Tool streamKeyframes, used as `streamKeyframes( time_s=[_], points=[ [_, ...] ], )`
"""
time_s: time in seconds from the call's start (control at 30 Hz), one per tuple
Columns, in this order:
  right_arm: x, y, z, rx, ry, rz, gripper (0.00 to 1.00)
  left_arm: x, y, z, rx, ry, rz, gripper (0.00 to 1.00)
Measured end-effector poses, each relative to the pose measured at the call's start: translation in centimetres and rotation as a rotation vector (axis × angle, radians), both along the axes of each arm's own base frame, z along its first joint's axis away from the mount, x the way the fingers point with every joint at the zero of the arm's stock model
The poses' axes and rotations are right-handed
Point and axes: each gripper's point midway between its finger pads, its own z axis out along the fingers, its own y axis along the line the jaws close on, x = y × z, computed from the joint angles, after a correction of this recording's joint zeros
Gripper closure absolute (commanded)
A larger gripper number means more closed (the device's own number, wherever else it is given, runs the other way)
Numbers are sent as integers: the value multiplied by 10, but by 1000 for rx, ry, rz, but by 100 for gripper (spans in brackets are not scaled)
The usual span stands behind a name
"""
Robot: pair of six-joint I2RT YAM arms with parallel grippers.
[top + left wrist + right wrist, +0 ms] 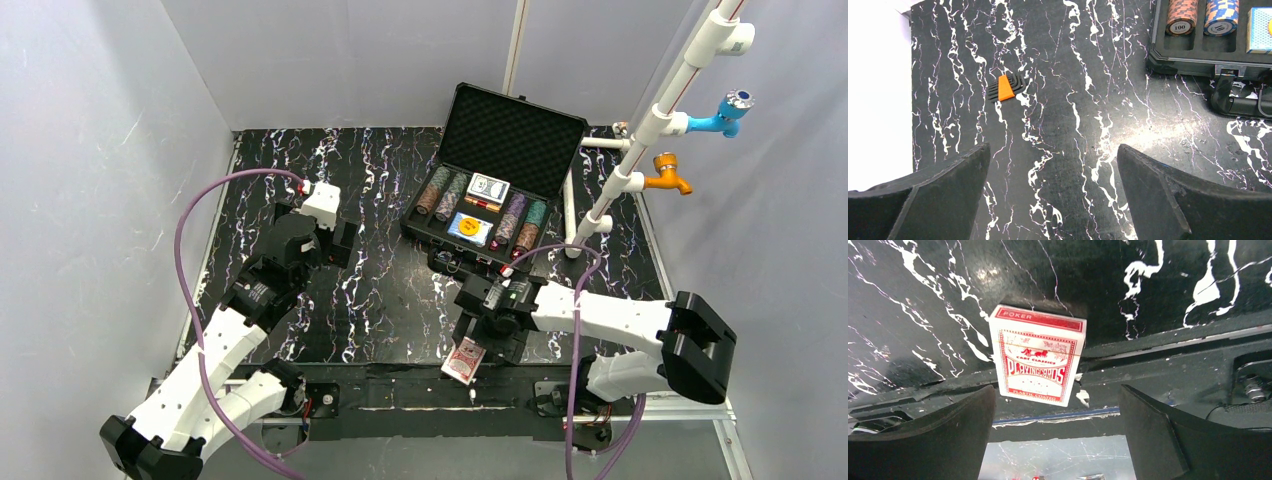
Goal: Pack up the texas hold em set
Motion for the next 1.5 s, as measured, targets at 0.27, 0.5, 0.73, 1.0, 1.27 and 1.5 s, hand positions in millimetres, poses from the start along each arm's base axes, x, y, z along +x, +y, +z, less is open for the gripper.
streamKeyframes(
  time_s=[0.27, 0.5, 0.73, 1.0, 1.27, 1.5],
  points=[
    [-18, 9, -10, 0, 33, -12, 2, 0, 0, 0, 0, -1, 0, 2],
    [-18, 20, -16, 20, 32, -15, 2, 0, 0, 0, -1, -1, 0, 2],
    [-16, 24, -33, -15, 42, 3, 2, 0, 0, 0, -1, -1, 0, 2],
    [-14, 26, -42, -35, 44, 19, 17, 0, 0, 0, -1, -1, 0, 2],
    [-7, 27, -40, -43, 2, 54, 58, 0, 0, 0, 0, -1, 0, 2],
    [12, 50, -28, -89, -41, 294, 64, 0, 0, 0, 0, -1, 0, 2]
  ],
)
